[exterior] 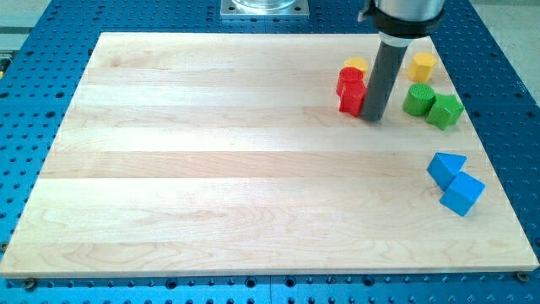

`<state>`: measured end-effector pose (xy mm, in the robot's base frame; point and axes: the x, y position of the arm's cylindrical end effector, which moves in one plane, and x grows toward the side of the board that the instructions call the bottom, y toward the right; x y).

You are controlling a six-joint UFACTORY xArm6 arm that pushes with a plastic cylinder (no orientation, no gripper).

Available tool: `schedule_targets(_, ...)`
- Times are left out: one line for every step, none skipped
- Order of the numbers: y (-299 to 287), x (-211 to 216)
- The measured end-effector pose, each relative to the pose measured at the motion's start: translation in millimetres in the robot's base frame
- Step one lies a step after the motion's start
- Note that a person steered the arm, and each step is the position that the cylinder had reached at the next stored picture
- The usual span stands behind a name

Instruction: Place your arm vertically above the red circle

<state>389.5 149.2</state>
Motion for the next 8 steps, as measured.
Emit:
schedule_targets(-30.4, 0.0)
schedule_targets(-85.4, 0.0)
schedule_targets(-156.7, -0.1)
schedule_targets(-221.0, 0.0)
schedule_targets(-240.5, -10.5)
schedule_targets(-217.2, -60.9)
schedule_targets(-161.8, -91.7)
schedule_targets(-102.6, -128.4)
